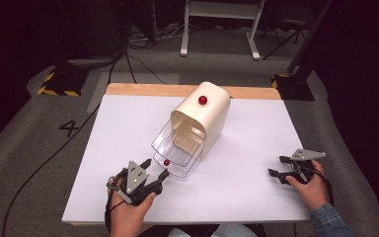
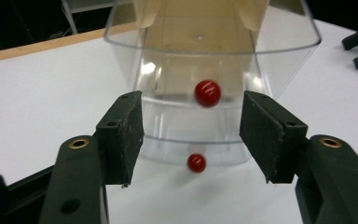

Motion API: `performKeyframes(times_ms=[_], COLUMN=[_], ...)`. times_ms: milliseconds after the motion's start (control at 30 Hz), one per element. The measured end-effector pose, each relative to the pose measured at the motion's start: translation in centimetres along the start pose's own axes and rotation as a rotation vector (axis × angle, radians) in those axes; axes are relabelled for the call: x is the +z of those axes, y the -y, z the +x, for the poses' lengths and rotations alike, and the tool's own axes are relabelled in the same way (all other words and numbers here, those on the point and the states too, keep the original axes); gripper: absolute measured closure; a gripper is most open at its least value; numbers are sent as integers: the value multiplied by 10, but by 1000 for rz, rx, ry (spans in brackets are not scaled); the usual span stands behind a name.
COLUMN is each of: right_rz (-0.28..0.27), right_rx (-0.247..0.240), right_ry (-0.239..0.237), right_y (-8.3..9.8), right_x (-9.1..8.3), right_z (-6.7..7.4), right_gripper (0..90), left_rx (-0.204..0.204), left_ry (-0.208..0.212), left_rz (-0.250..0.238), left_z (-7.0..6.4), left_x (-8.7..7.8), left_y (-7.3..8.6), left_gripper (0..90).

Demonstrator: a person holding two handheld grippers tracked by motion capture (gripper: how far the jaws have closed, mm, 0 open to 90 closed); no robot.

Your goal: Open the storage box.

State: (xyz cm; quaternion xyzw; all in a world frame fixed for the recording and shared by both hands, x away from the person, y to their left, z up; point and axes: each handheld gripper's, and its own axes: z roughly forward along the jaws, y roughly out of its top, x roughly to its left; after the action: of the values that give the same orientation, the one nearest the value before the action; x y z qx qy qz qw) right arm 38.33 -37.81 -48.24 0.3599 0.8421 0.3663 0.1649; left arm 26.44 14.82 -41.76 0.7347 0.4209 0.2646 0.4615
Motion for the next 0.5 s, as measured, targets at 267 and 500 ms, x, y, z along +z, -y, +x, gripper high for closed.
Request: performKeyframes(times_ms=[267, 500], right_rz=[0, -1], right_rx=[-1, -2], right_ry=[1, 2], right_y=[0, 0], right_x=[0, 0], right_z=[0, 0], right_gripper=[228, 228], left_rx=[43, 56], left_ry=[11, 25], left_rz=[102, 206], left_z=[32, 67], left_x=[-15, -21], left_y=[11, 22], left_gripper=[324, 269])
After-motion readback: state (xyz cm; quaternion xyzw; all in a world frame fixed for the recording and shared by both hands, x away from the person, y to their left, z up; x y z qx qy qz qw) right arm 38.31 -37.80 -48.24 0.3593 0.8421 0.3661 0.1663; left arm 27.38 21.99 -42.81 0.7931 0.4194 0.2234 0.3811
